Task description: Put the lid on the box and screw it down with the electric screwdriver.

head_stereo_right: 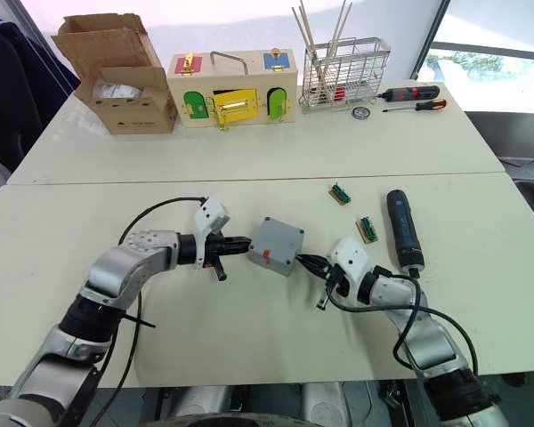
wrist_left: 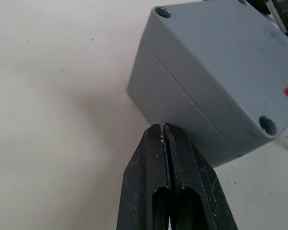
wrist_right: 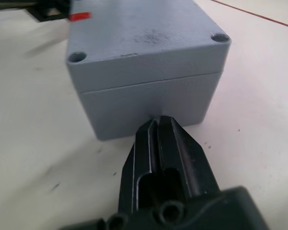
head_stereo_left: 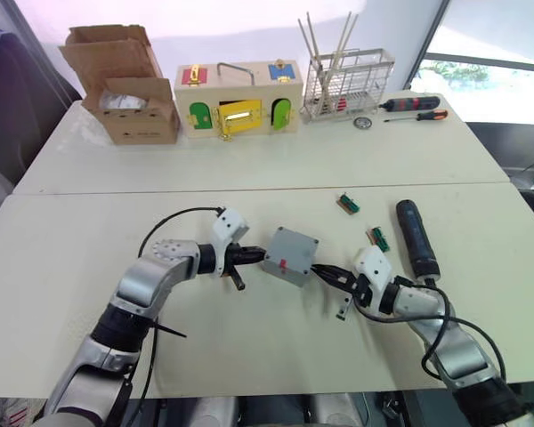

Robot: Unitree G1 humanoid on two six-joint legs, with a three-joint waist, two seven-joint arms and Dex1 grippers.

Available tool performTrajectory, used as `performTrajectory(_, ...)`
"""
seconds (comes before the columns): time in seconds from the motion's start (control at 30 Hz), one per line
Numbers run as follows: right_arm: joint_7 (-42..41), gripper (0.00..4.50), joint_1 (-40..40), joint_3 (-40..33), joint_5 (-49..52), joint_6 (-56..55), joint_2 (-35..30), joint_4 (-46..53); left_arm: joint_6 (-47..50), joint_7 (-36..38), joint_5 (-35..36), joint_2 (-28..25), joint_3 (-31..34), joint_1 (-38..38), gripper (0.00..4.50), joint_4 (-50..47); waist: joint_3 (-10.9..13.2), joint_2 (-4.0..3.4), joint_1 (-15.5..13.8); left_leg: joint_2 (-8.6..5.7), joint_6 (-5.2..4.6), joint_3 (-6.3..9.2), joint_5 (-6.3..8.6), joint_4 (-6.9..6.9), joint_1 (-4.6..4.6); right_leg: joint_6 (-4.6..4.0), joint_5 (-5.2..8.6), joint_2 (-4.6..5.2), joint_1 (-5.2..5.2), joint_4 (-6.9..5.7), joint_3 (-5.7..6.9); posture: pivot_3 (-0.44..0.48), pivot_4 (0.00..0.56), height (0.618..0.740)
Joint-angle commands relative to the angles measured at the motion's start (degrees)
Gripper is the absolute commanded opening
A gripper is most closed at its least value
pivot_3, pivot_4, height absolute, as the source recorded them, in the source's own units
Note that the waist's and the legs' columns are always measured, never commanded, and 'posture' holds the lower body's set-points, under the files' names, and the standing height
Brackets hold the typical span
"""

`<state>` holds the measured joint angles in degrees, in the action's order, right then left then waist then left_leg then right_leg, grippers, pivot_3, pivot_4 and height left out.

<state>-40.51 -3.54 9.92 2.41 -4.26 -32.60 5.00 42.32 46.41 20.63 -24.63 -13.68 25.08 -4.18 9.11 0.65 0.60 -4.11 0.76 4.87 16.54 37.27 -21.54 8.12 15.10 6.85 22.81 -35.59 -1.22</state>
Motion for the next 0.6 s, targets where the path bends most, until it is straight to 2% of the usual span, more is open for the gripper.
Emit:
performTrajectory(0.03, -0.1, 0.05, -2.12, 0.49, -0.21, -2.45, 1.6, -0.09, 0.64, -0.47, 1.12, 1.33, -0.31, -0.58, 0.0, -4.25, 0.0, 0.0, -0.13, 0.0, 0.01, 0.0, 0.0, 0.0, -0.01, 0.0, 0.0, 0.0, 0.0, 0.0, 0.0, 0.0, 0.15, 0.73)
performTrajectory(0.6, -0.52, 0.05, -5.41, -0.03, -1.6, -5.88, 2.59, -6.33, 2.49, -0.66, 1.45, 1.15, 0.42, -1.88, 0.0, -6.55, 0.0, 0.0, 0.0, -0.01, 0.09, 0.0, -0.05, 0.0, 0.0, 0.0, 0.0, 0.0, 0.02, -0.06, 0.0, 0.0, 0.15, 0.73)
